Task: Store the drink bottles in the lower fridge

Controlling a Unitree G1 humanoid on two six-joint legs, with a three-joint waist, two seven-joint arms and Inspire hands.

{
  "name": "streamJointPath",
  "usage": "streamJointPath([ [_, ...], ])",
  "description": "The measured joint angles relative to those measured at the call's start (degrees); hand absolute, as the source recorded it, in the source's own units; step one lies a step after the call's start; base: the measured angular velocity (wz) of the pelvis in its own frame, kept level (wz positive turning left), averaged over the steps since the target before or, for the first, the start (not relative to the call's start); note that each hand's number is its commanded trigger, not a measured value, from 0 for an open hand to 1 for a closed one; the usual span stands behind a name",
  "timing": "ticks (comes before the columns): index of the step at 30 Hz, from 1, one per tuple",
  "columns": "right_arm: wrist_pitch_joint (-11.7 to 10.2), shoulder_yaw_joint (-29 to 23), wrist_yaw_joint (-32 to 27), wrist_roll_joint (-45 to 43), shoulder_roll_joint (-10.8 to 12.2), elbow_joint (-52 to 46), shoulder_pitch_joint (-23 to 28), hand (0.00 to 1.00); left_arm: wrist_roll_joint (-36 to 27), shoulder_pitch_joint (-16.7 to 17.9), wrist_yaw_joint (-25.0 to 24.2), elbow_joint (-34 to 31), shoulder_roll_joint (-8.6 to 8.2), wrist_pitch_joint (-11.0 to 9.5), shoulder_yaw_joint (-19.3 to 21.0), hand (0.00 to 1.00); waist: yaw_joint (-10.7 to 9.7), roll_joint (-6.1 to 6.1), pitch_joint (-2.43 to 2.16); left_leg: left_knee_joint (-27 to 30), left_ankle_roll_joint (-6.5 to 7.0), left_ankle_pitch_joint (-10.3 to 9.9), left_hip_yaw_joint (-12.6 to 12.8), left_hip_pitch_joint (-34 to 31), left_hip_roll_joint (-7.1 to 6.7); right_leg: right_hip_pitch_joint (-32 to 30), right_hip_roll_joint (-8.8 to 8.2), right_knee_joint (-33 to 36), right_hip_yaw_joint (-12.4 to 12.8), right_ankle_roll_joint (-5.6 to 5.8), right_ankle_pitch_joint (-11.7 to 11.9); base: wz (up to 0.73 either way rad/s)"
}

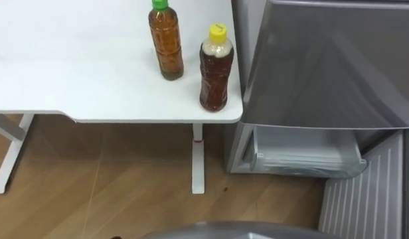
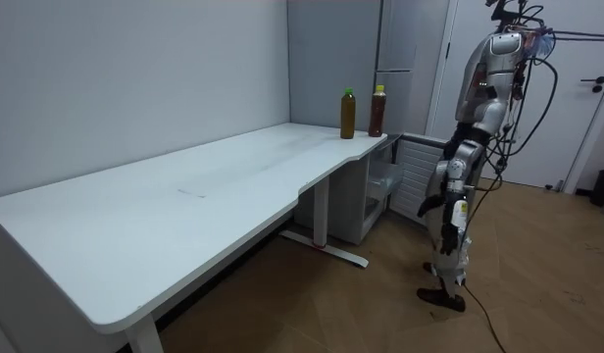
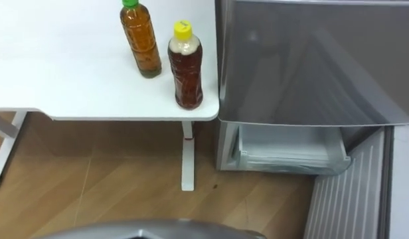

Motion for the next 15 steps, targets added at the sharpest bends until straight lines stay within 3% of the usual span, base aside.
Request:
streamJointPath([
  [4,-1.7,-0.1,-0.8,-0.2,-0.1,-0.3,-0.5,0.00,-6.1,0.0,6.7,-10.5,-0.02,-3.3,0.7,0.00,0.0,0.30,0.02,0.0,0.00,0.0,-0.1,0.0,0.01,-0.1,0.00,0.4,-0.1,0.00,0.0,0.00],
  [7,-2.3,-0.4,-1.3,-0.6,-0.1,-0.6,-0.1,0.00,-5.8,-0.2,10.4,-16.7,0.03,-5.5,1.1,0.00,-0.1,0.67,-0.09,-0.2,0.00,0.0,0.0,0.0,0.02,-0.2,0.08,0.4,0.2,0.00,0.0,-0.02],
  [10,-3.6,-0.6,-2.0,-1.5,-0.3,-2.6,0.8,0.00,-0.1,-0.1,16.7,-23.8,0.03,-8.0,1.0,0.00,-0.1,0.96,-0.13,-0.3,0.00,0.0,0.1,-0.2,0.01,-0.7,0.15,0.4,0.5,0.00,0.0,-0.07],
  [13,-4.2,-0.6,-2.6,-2.4,-0.3,-2.9,1.0,0.00,10.0,-0.2,22.6,-32.6,-0.28,-9.2,0.5,0.00,-0.4,0.91,-0.15,0.3,0.00,0.0,-0.3,-0.8,-0.07,-1.1,0.15,0.3,0.3,-0.04,0.0,0.05],
  [15,-4.6,-0.6,-2.6,-2.3,-0.2,-2.9,1.0,0.00,16.1,-0.4,25.7,-38.5,-0.24,-11.0,-0.6,0.00,-0.5,1.04,-0.17,0.1,0.01,0.0,-0.6,-0.7,-0.12,-1.0,0.15,0.3,0.2,-0.03,0.0,0.06],
])
